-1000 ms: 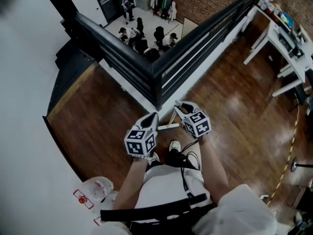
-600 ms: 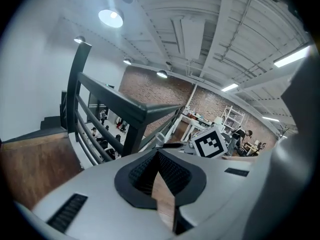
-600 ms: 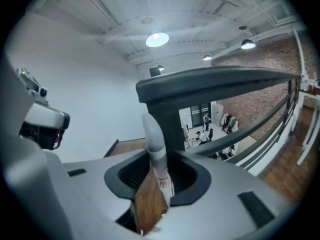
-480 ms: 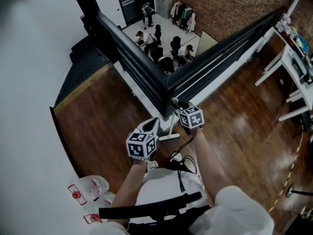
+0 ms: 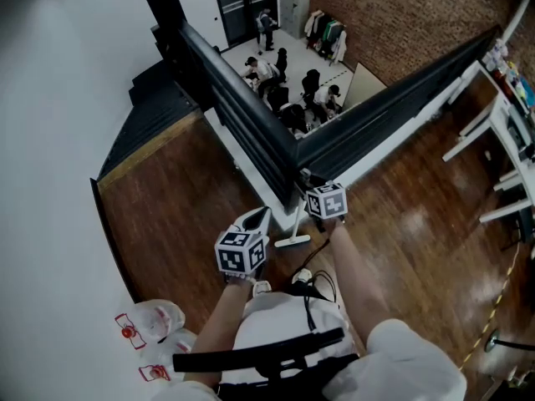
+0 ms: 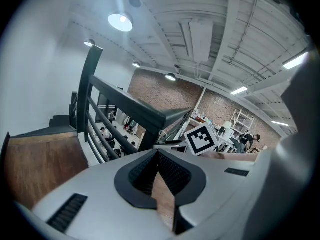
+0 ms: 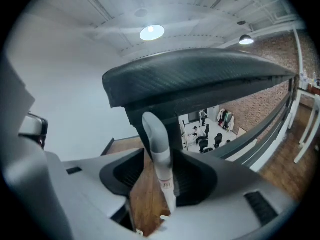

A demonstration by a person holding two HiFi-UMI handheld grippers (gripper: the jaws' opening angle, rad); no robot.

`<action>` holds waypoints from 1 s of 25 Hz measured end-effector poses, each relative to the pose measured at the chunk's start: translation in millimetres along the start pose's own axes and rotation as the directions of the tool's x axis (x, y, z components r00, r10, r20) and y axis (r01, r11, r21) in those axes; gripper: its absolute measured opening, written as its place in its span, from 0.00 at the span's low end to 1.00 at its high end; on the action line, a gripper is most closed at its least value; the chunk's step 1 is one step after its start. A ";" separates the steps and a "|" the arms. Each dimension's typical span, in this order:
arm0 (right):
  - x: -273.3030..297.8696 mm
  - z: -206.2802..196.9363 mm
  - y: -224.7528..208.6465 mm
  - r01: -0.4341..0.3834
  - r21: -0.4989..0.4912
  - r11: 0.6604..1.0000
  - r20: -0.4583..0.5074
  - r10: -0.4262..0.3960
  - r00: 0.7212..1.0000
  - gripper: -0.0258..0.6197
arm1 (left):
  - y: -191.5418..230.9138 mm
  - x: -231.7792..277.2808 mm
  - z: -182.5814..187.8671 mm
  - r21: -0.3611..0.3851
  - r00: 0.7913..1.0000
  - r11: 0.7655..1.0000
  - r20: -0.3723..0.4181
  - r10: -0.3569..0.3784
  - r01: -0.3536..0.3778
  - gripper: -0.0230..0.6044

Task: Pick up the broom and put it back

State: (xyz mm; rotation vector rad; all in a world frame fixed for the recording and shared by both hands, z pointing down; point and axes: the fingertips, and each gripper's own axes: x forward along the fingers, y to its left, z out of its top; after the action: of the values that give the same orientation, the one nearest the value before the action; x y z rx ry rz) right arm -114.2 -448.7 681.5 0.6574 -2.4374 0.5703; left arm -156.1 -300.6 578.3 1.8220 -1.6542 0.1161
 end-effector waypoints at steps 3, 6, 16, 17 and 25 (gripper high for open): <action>-4.8 0.2 -0.9 0.010 0.025 1.000 0.009 -0.011 1.000 0.40 | 0.9 0.2 1.0 0.003 1.000 1.000 0.002 -0.012 0.012 0.03; -17.2 -4.9 -0.4 0.034 0.036 0.999 0.018 -0.035 0.999 0.42 | 1.8 -1.7 -0.3 0.003 1.000 1.000 0.003 -0.029 0.029 0.03; -103.2 -10.2 37.2 0.074 0.177 0.981 0.160 -0.103 0.982 0.05 | -5.3 -17.8 -7.5 0.006 0.993 0.993 0.018 -0.118 0.118 0.03; -112.5 -10.4 45.4 0.072 0.189 0.979 0.171 -0.105 0.980 0.05 | -8.3 -20.2 -10.6 0.002 0.991 0.991 0.019 -0.133 0.133 0.03; -155.3 -64.0 110.2 0.052 0.282 0.958 0.186 -0.108 0.977 0.05 | -30.2 -41.2 -45.1 -0.013 0.974 0.974 0.009 -0.225 0.225 0.03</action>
State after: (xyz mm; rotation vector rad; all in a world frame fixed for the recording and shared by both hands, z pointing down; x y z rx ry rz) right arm -37.2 -277.7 609.6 0.9653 -2.5233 0.8579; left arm -120.4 -242.6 581.0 1.9869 -1.4377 -0.0011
